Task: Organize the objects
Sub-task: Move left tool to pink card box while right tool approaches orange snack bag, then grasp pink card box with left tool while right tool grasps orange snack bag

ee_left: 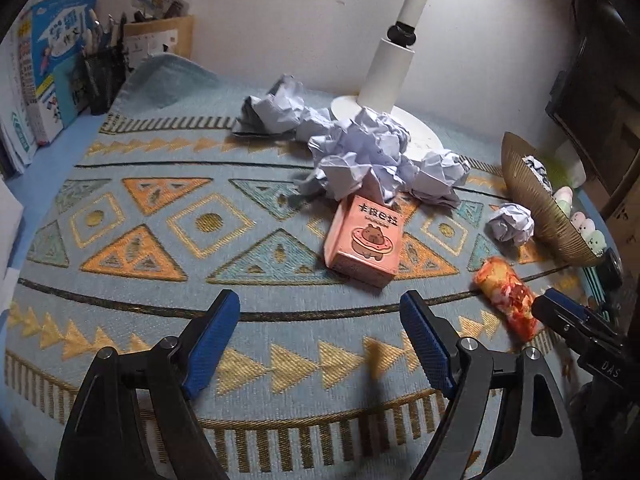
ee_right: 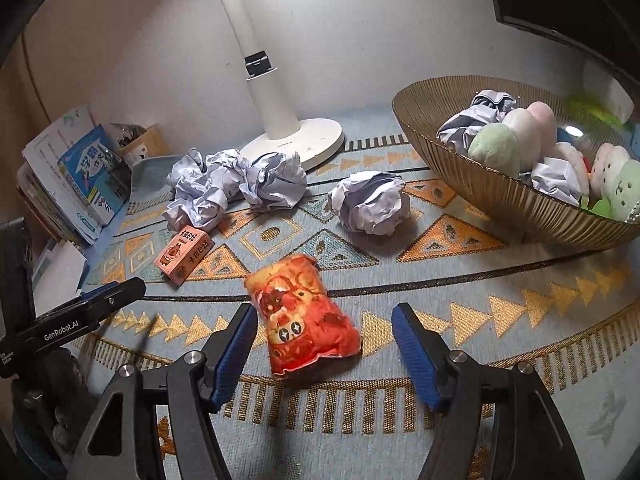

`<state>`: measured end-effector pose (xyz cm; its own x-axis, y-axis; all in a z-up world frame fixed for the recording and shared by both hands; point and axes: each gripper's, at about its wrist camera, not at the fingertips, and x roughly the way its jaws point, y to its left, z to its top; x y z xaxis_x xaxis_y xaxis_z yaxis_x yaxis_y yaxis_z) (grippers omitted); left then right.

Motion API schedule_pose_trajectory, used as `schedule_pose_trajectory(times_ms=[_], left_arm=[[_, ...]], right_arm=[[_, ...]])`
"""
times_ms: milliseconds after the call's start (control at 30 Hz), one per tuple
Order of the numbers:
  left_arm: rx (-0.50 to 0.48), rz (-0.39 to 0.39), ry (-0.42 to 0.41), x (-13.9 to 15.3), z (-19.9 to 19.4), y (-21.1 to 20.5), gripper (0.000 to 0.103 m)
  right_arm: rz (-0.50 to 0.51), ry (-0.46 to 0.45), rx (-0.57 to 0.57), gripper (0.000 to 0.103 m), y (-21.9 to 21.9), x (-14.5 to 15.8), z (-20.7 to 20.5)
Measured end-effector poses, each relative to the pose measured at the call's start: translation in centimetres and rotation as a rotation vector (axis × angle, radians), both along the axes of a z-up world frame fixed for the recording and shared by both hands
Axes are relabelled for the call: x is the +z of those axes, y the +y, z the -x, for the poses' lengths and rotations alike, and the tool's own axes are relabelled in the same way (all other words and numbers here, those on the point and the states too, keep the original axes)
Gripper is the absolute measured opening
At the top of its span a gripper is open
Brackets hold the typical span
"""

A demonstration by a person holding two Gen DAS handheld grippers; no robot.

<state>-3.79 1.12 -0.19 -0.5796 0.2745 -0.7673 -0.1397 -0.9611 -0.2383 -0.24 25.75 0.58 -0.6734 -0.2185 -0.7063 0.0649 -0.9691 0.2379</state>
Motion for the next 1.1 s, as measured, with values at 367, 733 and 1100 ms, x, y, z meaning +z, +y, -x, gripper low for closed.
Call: schedule_pose_trajectory(times_ms=[367, 733, 1100], left_arm=[[-0.121, 0.063, -0.008, -0.6, 4.7, 3.9, 0.079], [-0.188, 0.155, 0.024, -0.3, 3.5, 5.6, 0.038], [-0.08, 0.117, 0.065, 1.8, -3.3, 2.8, 0.038]], right_arm=[[-0.065, -0.073, 0.058, 0.068, -1.8, -0.8, 1.5], [-0.204, -0.068, 0.105, 0.042, -4.4, -1.0, 2.3], [-0.087, -0.092, 0.065, 0.04, -4.1, 0.2, -0.2]])
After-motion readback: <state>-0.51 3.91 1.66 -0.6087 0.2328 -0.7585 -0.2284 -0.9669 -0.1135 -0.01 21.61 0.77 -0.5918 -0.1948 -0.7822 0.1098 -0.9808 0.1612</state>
